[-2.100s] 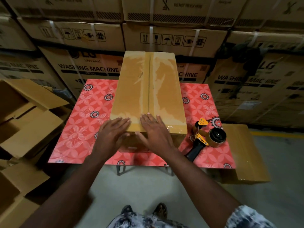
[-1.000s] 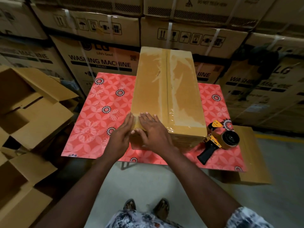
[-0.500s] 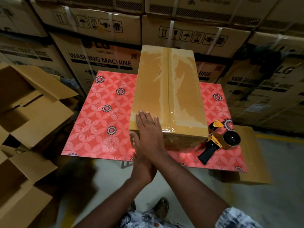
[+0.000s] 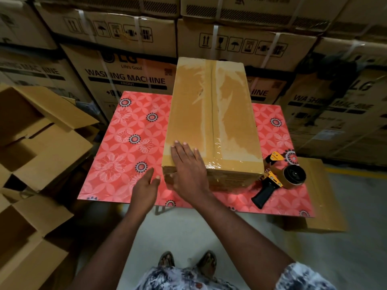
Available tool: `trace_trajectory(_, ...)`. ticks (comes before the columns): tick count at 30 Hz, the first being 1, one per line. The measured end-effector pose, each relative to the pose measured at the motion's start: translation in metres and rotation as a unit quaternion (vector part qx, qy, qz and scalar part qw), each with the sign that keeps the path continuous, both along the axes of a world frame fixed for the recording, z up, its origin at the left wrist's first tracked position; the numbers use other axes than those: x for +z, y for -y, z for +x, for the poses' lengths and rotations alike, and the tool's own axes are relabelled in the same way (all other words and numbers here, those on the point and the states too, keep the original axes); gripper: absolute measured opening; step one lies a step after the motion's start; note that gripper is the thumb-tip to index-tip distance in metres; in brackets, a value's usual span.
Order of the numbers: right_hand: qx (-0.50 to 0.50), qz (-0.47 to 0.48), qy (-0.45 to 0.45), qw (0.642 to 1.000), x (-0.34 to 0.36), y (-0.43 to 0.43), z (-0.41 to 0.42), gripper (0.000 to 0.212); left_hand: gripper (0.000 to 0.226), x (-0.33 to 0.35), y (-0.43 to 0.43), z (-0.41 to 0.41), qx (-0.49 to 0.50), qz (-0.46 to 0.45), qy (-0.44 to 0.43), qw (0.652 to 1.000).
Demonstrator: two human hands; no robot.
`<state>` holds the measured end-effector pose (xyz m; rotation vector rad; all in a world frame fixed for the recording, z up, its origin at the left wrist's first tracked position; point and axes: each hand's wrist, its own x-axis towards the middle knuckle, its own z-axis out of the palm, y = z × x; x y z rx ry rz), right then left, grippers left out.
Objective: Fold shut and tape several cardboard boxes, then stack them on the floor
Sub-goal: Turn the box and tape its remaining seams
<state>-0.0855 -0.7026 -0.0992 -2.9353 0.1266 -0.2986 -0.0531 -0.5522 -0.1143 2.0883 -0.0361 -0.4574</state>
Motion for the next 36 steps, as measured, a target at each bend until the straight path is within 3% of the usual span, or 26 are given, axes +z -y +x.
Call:
trace_trajectory(5, -0.025, 0.031, 0.015, 0.999, -0.004, -0.005, 0.004, 0.071, 0.046, 0.033, 0.016, 0.014, 0.046, -0.105, 0.036, 0.993)
trace_trajectory(11, 0.015, 0.032, 0.006, 0.999, 0.005, 0.011, -0.007, 0.079, 0.041, 0.048, 0.039, 0.022, 0.002, -0.127, 0.051, 0.991)
trace_trajectory(14, -0.105, 0.057, 0.031, 0.992, 0.007, 0.048, -0.026, 0.075, 0.042, 0.049, 0.043, 0.025, -0.032, -0.101, 0.06, 0.993)
trace_trajectory(17, -0.29, 0.05, 0.059, 0.954, -0.002, 0.113, -0.053, 0.073, 0.055, 0.044, 0.046, 0.029, -0.037, -0.103, 0.038, 0.993)
trace_trajectory(19, -0.371, 0.11, 0.076, 0.919, -0.006, 0.141, -0.064, 0.073, 0.061, 0.039, 0.048, 0.03, -0.027, -0.115, 0.02, 0.993)
trace_trajectory(22, -0.398, 0.276, 0.109, 0.868, -0.01, 0.149, -0.063, 0.057, 0.048, 0.034, 0.054, 0.03, -0.005, -0.134, 0.012, 0.991)
trace_trajectory(25, -0.407, 0.325, 0.137, 0.843, -0.007, 0.148, -0.059, 0.044, 0.037, 0.03, 0.056, 0.027, 0.003, -0.157, 0.009, 0.988)
trace_trajectory(31, -0.337, 0.314, 0.167, 0.872, -0.005, 0.162, -0.06, 0.049, 0.036, 0.023, 0.051, 0.0, 0.056, -0.165, 0.035, 0.984)
trace_trajectory(36, -0.254, 0.317, 0.107, 0.907, -0.009, 0.206, -0.049, 0.068, 0.04, 0.015, 0.06, -0.057, 0.139, -0.183, 0.006, 0.973)
